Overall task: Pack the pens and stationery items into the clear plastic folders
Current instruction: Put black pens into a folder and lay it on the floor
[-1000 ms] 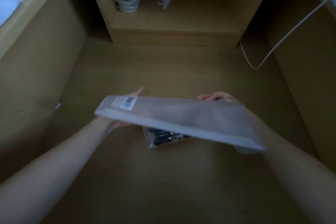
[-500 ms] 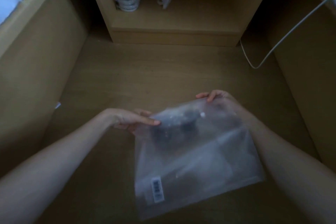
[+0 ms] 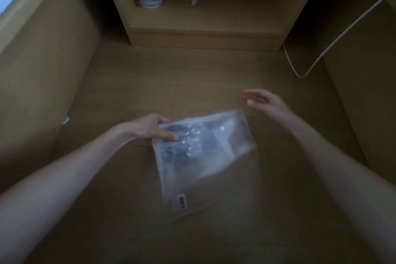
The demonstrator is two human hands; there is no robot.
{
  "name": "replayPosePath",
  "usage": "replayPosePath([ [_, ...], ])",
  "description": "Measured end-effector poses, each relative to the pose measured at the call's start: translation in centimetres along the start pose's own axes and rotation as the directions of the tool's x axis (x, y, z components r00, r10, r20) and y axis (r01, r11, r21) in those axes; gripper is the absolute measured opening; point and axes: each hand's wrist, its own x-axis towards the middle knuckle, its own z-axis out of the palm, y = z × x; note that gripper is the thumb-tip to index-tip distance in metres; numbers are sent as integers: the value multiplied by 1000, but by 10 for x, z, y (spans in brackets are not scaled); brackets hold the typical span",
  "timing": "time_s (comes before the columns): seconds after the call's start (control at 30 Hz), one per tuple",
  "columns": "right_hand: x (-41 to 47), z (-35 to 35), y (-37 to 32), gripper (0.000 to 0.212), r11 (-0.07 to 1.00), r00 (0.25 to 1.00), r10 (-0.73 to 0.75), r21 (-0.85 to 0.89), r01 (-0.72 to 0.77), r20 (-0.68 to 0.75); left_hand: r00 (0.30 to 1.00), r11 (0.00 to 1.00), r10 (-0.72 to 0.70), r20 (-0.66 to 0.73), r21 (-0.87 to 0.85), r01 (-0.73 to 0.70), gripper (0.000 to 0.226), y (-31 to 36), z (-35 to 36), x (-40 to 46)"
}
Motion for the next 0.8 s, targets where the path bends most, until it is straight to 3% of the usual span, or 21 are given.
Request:
replayPosePath([
  [0.07,3,17,-11,41,925,979,-162,-326,193,122,1000,996,4,-11,91,-3,63,3,1,0],
  [0.17,6,44,-26,58,758,926,-72,-583,293,371,1000,989,-9,-12,145,11,48,7,5,1],
  [0.23,10,56,-27,65,722,894,17,-624,299,448,1000,987,-19,-24,162,23,30,11,6,1],
  [0.33,14,69,-29,70,716,858,108,-638,283,502,1000,983,-6,-12,181,8,22,19,8,-1],
  [0.43,15,75,-33,56,648,824,169,-691,320,540,1000,980,21,2,199,-21,14,28,9,-1],
  [0.53,14,77,-35,40,600,778,278,-735,317,563,998,975,45,36,216,-52,14,34,13,-3],
  [0.67,10,78,-30,35,612,708,396,-743,271,584,994,973,41,103,224,-64,14,36,23,-7],
  [0.8,5,77,-27,34,665,710,389,-712,224,587,999,983,41,12,177,-43,26,31,24,-11],
])
